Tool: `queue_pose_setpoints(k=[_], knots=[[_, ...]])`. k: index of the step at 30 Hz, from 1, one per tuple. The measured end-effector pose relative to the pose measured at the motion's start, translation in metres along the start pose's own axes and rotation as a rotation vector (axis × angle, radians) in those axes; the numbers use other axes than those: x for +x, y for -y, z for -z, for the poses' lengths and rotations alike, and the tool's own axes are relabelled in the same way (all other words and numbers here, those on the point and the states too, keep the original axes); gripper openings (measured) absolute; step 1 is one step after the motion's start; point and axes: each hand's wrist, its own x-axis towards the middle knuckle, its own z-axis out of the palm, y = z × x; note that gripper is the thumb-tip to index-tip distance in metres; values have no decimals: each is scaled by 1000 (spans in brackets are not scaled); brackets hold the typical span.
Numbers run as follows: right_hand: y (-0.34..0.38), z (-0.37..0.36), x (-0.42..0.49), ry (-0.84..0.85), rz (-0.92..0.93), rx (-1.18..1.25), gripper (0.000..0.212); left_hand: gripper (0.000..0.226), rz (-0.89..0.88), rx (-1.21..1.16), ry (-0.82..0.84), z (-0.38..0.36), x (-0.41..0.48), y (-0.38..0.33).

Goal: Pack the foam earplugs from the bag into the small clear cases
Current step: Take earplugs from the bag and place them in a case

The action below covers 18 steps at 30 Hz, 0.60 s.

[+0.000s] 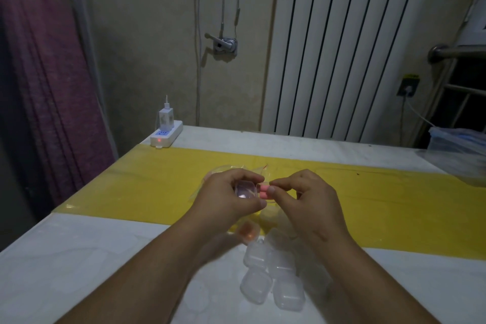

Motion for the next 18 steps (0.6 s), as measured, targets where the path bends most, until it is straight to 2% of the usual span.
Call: queue_pose_setpoints(k=[4, 6, 9, 11, 14, 16, 18], knots=[[2, -1, -1, -4, -43, 51, 9, 37, 5, -17, 14, 0, 0, 1], [3, -1, -1, -21, -104, 135, 16, 38, 11, -35, 23, 0, -1, 0], [6, -1, -1, 38, -208, 281, 17, 47, 16, -78, 42, 2, -2, 0], [7, -1, -2, 59, -260, 401, 15, 44, 35, -221, 79, 2, -2, -3], [8, 2, -1, 22, -279, 544, 14, 26, 168, -605, 111, 4, -2, -11], [9, 3, -1, -3, -276, 587, 15, 30, 196, -682, 136, 7, -2, -12], [9, 2, -2, -10, -281, 614, 15, 29, 175, -661, 162, 7, -3, -11]])
